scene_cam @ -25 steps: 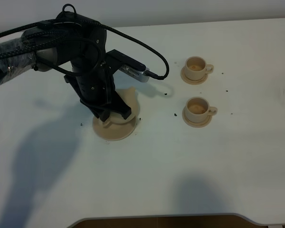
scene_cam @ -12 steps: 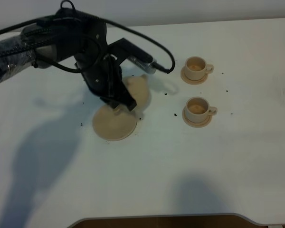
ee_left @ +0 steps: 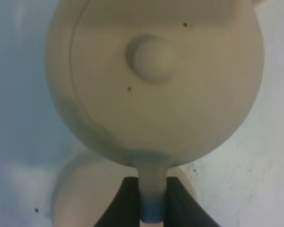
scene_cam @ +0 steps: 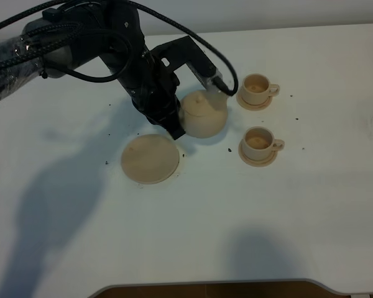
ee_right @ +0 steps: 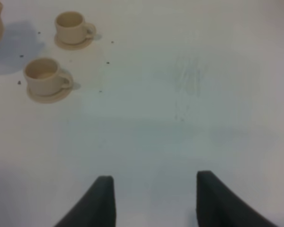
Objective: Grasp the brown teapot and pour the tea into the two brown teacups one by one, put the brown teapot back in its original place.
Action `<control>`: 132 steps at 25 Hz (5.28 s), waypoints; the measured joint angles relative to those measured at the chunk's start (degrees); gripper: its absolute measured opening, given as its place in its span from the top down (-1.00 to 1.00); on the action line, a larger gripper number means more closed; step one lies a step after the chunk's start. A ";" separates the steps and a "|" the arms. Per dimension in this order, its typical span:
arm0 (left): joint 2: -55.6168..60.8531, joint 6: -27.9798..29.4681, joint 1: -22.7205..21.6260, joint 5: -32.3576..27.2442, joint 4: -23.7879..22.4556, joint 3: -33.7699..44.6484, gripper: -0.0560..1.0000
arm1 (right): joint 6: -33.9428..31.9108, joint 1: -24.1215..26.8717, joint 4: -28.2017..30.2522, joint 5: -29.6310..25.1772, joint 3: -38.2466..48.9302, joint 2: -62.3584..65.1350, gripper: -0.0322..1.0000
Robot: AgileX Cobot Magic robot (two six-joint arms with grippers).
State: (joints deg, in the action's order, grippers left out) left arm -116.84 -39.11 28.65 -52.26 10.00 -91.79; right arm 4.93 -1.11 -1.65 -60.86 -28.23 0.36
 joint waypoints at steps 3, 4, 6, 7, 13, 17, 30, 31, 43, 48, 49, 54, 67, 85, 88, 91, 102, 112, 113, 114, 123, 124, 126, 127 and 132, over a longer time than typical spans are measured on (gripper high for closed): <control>0.00 -4.34 0.67 0.74 -0.96 -0.05 0.68 | 0.05 0.00 0.00 0.00 0.00 0.00 0.13; 0.00 -5.63 1.21 1.20 -1.32 -0.05 0.68 | 0.05 0.00 0.00 0.00 0.00 0.00 0.13; 0.00 -7.23 2.53 2.07 -2.82 -0.05 0.68 | 0.05 0.00 0.00 0.00 0.00 0.00 0.13; -0.06 -7.60 3.14 2.34 -3.74 -0.05 0.68 | 0.05 0.00 0.00 0.00 0.00 0.00 0.13; -1.87 -8.34 6.46 5.18 -9.69 -0.05 0.68 | 0.00 0.00 0.00 0.00 0.00 0.00 0.13; -2.35 -8.34 7.24 6.19 -13.54 -0.05 0.68 | -0.05 0.00 -0.03 0.00 0.00 0.00 0.13; -2.35 -3.78 10.13 7.54 -24.62 -0.05 0.68 | -0.05 0.00 -0.07 0.00 0.00 0.00 0.13; -2.35 -3.62 10.33 7.91 -25.18 -0.05 0.68 | -0.05 0.00 -0.07 0.00 0.00 0.00 0.13; -3.62 -2.03 12.04 9.66 -29.11 -0.15 0.68 | -0.10 0.00 -0.07 0.00 0.00 0.00 0.13; -3.96 -1.24 12.04 9.74 -31.22 -0.42 0.68 | -0.10 0.00 -0.07 0.00 0.00 0.00 0.13; -3.96 -0.78 12.19 9.80 -31.79 -0.42 0.68 | -0.10 0.00 -0.07 0.00 0.00 0.00 0.13; -3.96 1.08 13.17 10.61 -35.14 -0.42 0.68 | -0.10 0.00 -0.07 0.00 0.00 0.00 0.13; -4.66 2.98 16.65 11.11 -43.48 -0.97 0.68 | -0.06 0.00 -0.07 0.00 0.00 0.00 0.13; -4.66 -0.65 19.16 11.40 -51.13 -0.99 0.68 | -0.06 0.00 -0.10 0.00 0.00 0.00 0.13; -4.66 -2.35 19.45 11.52 -51.26 -0.99 0.68 | -0.06 0.00 -0.10 0.00 0.00 0.00 0.13; -4.66 -3.25 19.45 11.52 -51.97 -0.99 0.68 | -0.06 0.00 -0.10 0.00 0.00 0.00 0.13; -4.66 -5.41 19.45 11.52 -54.36 -0.99 0.68 | -0.12 0.00 -0.10 0.00 0.00 0.00 0.13; -5.64 -5.79 19.45 12.19 -57.67 -0.99 0.68 | -0.07 0.00 -0.10 0.00 0.00 0.00 0.13; -5.64 -5.79 19.45 12.27 -57.98 -0.99 0.68 | -0.07 0.00 -0.10 0.00 0.00 0.00 0.13; -5.64 -5.79 19.45 12.62 -58.09 -0.99 0.68 | -0.07 0.00 -0.10 0.00 0.00 0.00 0.13; -5.64 -6.30 19.97 14.68 -60.73 -0.99 0.68 | -0.07 0.00 -0.10 0.00 0.00 0.00 0.13; -5.64 -6.39 20.04 14.78 -61.13 -0.99 0.68 | -0.07 0.00 -0.10 0.00 0.00 0.00 0.13; -5.64 -6.41 20.09 15.25 -61.75 -0.99 0.68 | -0.07 0.00 -0.10 0.00 0.00 0.00 0.13; -5.64 -6.41 20.09 15.25 -62.01 -0.99 0.68 | -0.07 0.00 -0.10 0.00 0.00 0.00 0.13; -5.64 -8.14 20.09 15.60 -62.56 -0.99 0.68 | -0.07 0.00 -0.10 0.00 0.00 0.00 0.13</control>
State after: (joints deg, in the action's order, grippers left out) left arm -122.48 -47.25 48.73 -36.66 -52.56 -92.78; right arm 4.86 -1.11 -1.75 -60.86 -28.23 0.36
